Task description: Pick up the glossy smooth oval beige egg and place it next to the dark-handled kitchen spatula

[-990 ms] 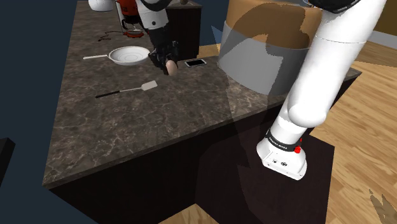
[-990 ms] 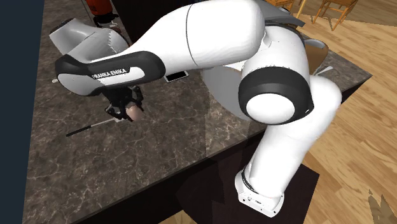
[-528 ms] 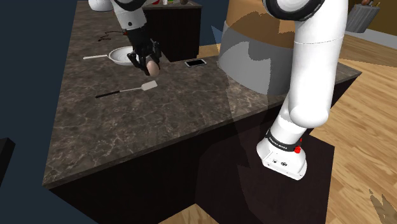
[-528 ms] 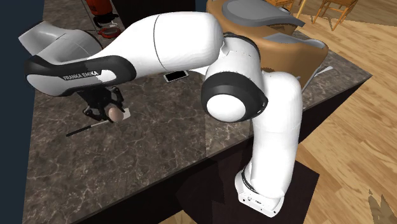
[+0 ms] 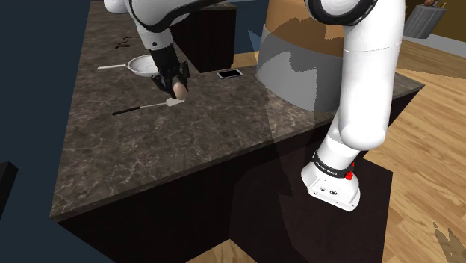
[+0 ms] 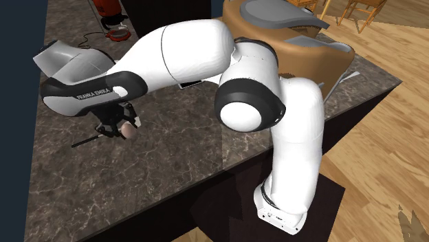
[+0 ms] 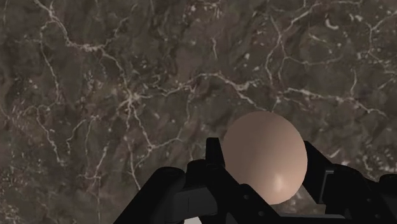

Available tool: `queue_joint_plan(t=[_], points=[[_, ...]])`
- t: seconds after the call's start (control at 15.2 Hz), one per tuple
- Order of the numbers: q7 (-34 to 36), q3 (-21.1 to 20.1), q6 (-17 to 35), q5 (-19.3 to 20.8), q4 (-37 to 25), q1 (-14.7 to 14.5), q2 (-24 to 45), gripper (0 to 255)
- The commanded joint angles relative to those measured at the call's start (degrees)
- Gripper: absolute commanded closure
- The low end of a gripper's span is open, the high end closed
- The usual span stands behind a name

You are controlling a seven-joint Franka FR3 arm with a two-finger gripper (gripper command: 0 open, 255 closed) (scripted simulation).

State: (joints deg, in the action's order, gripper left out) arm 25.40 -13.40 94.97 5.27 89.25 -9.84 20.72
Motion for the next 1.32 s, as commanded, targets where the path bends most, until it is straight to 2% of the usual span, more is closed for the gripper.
queue_joint_plan(t=[0.0,0.86,1.25], points=[[0.0,0.1,1.4,0.1,1.1,0.1,0.3,255],[0.6,0.4,10.1,0.9,6.9,0.0,3.3,255],[0.6,0.4,10.1,0.9,6.9,0.0,3.3,255]])
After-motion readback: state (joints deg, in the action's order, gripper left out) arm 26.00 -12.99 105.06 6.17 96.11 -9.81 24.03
